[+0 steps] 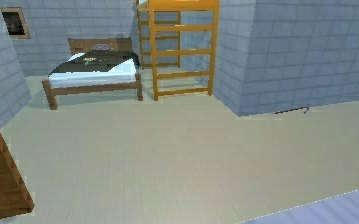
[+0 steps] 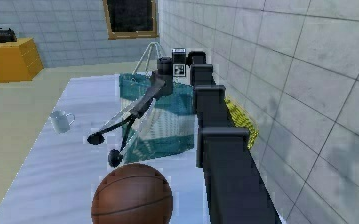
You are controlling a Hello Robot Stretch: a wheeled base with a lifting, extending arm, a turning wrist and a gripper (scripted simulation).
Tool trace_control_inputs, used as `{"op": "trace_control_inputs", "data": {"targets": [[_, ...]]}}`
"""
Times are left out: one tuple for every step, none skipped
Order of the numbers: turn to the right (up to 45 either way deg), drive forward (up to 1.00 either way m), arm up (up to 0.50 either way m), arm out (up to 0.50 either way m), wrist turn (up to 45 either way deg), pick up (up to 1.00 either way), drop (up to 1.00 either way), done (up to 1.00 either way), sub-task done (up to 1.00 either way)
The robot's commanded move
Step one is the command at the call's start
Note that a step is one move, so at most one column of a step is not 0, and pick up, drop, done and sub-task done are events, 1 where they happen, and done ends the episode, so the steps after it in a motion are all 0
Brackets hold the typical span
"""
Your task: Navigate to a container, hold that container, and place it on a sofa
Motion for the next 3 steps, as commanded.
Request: {"op": "trace_control_inputs", "data": {"targets": [[0.0, 0.00, 0.00, 0.00, 45.0, 0.00, 0.00, 0.00, 0.00], [0.0, 0.00, 0.00, 0.00, 45.0, 0.00, 0.00, 0.00, 0.00], [0.0, 0.00, 0.00, 0.00, 21.0, 0.00, 0.00, 0.00, 0.00]]}}
